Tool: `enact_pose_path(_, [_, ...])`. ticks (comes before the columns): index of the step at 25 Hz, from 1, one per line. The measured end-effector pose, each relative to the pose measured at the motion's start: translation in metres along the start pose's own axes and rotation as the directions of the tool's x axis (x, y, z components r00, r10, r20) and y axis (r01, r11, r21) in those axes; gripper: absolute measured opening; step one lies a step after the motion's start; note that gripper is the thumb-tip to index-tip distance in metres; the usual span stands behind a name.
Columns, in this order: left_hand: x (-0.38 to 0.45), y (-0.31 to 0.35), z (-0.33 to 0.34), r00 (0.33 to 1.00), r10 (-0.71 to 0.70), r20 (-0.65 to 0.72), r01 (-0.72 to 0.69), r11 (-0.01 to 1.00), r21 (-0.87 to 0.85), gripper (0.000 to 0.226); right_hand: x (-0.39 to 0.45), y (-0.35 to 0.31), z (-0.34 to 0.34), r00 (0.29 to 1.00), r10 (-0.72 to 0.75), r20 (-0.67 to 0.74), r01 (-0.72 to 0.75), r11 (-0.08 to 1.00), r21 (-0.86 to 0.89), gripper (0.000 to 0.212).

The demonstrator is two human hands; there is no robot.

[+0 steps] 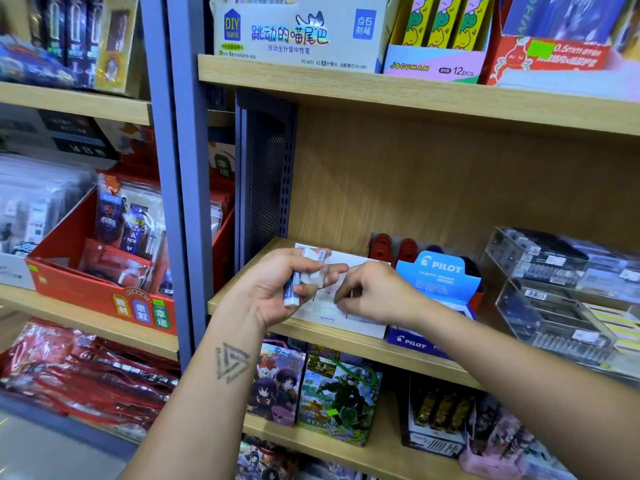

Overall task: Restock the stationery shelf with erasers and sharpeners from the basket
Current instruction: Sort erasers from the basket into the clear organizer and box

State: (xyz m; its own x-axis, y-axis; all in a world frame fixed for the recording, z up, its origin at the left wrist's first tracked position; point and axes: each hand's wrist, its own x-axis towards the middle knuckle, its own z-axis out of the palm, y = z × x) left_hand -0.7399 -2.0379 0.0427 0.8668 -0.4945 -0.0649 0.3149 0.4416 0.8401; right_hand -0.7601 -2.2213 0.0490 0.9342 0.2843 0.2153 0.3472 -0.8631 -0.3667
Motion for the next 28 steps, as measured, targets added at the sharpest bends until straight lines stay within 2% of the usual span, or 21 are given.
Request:
enact_pose_path(2, [-0.003, 0.001, 0.002, 0.999, 0.051, 0.009, -0.051, 0.996, 0.068, 0.032, 0.005, -0.002, -0.016, 0.981, 0.17, -0.093, -0.147, 0.966, 0.215, 0.025])
enact_pose_path(3, [-0.003, 0.003, 0.003, 0.997, 0.078, 0.011, -0.079, 0.991, 0.111, 0.038, 0.006, -0.004, -0.022, 0.968, 0.202, -0.148, -0.153, 0.944, 0.293, 0.025])
enact_pose_path(5, [-0.005, 0.006, 0.005, 0.994, 0.107, 0.031, -0.111, 0.972, 0.206, 0.041, 0.005, -0.008, -0.03, 0.967, 0.159, -0.198, -0.055, 0.892, 0.449, 0.019])
enact_pose_path(6, [-0.005, 0.006, 0.007, 0.993, 0.102, 0.055, -0.113, 0.963, 0.246, 0.04, 0.003, -0.011, -0.032, 0.982, 0.106, -0.157, -0.007, 0.849, 0.528, 0.024])
enact_pose_path(8, [-0.005, 0.002, 0.012, 0.993, 0.084, 0.081, -0.106, 0.944, 0.311, 0.042, 0.004, -0.013, -0.03, 0.999, -0.014, -0.043, 0.035, 0.836, 0.548, 0.033])
enact_pose_path(10, [-0.003, -0.001, 0.014, 0.996, 0.075, 0.049, -0.088, 0.935, 0.344, 0.043, 0.008, -0.012, -0.026, 0.997, -0.075, -0.029, 0.08, 0.886, 0.456, 0.027])
enact_pose_path(12, [-0.002, 0.0, 0.012, 0.997, 0.068, -0.019, -0.056, 0.931, 0.361, 0.039, 0.011, -0.009, -0.025, 0.993, -0.012, -0.116, 0.072, 0.847, 0.527, 0.02])
enact_pose_path(14, [0.0, 0.003, 0.006, 0.993, 0.053, -0.106, -0.011, 0.931, 0.364, 0.034, 0.01, -0.002, -0.025, 0.972, 0.143, -0.188, 0.018, 0.748, 0.663, 0.019])
enact_pose_path(15, [0.001, 0.005, 0.003, 0.989, 0.053, -0.141, 0.002, 0.931, 0.364, 0.032, 0.008, 0.001, -0.026, 0.965, 0.193, -0.177, -0.006, 0.692, 0.722, 0.022])
enact_pose_path(17, [0.0, 0.006, 0.002, 0.985, 0.063, -0.161, 0.006, 0.917, 0.4, 0.026, 0.001, 0.006, -0.025, 0.973, 0.202, -0.107, -0.043, 0.622, 0.782, 0.031])
enact_pose_path(22, [0.004, 0.005, 0.001, 0.96, 0.152, -0.235, 0.001, 0.837, 0.547, 0.019, -0.014, 0.011, -0.025, 0.977, 0.204, 0.057, -0.176, 0.628, 0.758, 0.034])
enact_pose_path(23, [0.006, 0.005, 0.0, 0.949, 0.179, -0.261, 0.013, 0.803, 0.595, 0.019, -0.016, 0.011, -0.025, 0.978, 0.195, 0.074, -0.186, 0.656, 0.732, 0.031])
enact_pose_path(26, [0.011, 0.002, -0.004, 0.923, 0.255, -0.288, 0.03, 0.699, 0.714, 0.022, -0.019, 0.008, -0.018, 0.988, 0.134, 0.07, -0.151, 0.873, 0.463, 0.024])
enact_pose_path(28, [0.011, -0.002, -0.006, 0.928, 0.262, -0.264, 0.05, 0.614, 0.788, 0.026, -0.02, 0.005, -0.011, 0.992, 0.1, 0.071, -0.12, 0.923, 0.366, 0.019])
